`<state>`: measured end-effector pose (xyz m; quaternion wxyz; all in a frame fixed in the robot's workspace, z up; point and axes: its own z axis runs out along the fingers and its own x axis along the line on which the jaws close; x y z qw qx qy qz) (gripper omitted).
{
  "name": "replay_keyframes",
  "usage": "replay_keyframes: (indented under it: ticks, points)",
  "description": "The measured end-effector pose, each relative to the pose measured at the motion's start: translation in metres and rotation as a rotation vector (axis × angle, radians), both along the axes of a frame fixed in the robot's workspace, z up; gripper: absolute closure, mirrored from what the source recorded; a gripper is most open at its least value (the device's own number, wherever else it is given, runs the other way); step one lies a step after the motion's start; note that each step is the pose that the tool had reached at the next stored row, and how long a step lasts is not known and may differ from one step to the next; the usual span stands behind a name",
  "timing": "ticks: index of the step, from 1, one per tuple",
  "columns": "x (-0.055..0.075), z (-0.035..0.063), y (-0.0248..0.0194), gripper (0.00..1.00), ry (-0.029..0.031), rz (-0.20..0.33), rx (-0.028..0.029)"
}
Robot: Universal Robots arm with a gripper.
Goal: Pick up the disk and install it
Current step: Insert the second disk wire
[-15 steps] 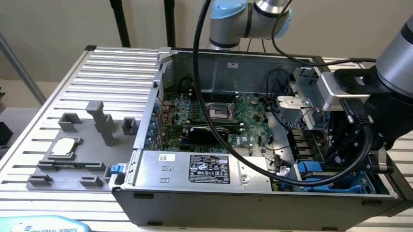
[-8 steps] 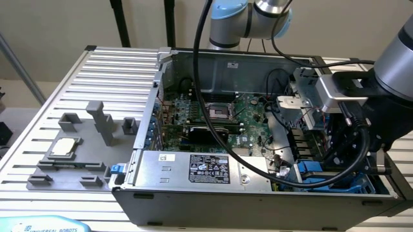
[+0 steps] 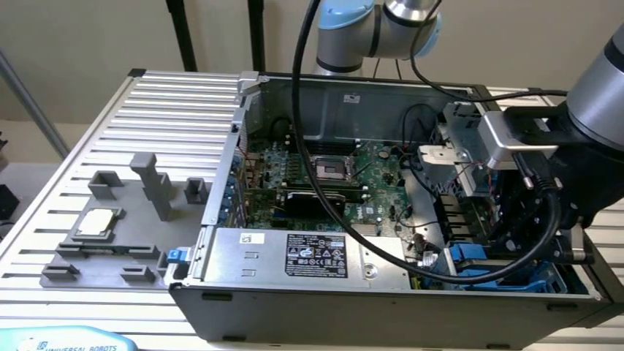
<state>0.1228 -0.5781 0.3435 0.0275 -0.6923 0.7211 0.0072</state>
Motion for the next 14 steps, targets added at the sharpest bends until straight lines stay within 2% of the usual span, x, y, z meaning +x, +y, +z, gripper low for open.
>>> replay_keyframes:
  ticks: [3,7,14]
  points:
    - [-0.004,0.0091,-0.0001,0.76,-0.0002,0.000,0.0026]
    - [-0.012,0.0139,-0.0006,0.76,-0.0029,0.000,0.0139]
    - [-0.012,0.0140,-0.0005,0.76,-0.0030,0.000,0.0147]
